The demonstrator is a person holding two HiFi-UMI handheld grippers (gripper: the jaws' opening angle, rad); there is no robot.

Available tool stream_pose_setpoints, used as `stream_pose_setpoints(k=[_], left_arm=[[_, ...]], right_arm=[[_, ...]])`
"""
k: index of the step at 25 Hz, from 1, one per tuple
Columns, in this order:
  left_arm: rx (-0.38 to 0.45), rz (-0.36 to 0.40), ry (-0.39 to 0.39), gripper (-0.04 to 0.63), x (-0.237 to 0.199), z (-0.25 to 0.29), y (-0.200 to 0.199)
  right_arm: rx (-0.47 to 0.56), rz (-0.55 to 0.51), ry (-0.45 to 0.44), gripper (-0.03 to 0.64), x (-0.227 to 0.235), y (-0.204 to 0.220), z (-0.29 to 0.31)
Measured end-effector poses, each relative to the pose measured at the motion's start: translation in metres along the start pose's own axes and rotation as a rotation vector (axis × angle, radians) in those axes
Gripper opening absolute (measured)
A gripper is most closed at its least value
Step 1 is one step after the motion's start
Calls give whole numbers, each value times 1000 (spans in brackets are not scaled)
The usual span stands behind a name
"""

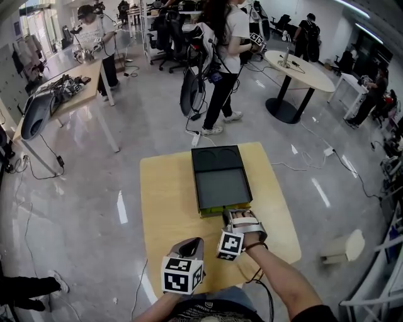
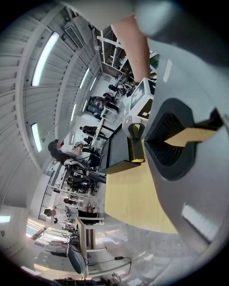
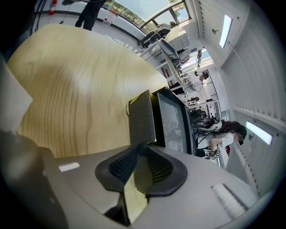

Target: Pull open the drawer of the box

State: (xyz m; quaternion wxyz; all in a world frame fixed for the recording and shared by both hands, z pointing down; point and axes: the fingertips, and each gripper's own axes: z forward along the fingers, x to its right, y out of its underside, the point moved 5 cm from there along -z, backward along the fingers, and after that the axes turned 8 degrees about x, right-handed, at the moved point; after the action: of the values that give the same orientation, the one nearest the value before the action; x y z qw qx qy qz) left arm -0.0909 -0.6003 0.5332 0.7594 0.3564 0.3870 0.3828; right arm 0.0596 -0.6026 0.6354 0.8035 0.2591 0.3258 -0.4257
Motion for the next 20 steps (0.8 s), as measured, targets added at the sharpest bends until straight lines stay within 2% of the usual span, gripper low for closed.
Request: stream_pose_setpoints(k=[6,12,17,20], left_arm=[[9,2,4,13,11,-10,-2],[22,3,-14,14,13,-33,16],[30,4,-28,14,89,-26,35],[36,2,-38,13,101,-33,46]], right_arm=[[2,3,-17,71,-8,-5,-18],[52,34,-5,69,-27,-29,-38],[19,-10,-46,67,-55,32,-82],[13,-15,-53,66,-69,39,-93]])
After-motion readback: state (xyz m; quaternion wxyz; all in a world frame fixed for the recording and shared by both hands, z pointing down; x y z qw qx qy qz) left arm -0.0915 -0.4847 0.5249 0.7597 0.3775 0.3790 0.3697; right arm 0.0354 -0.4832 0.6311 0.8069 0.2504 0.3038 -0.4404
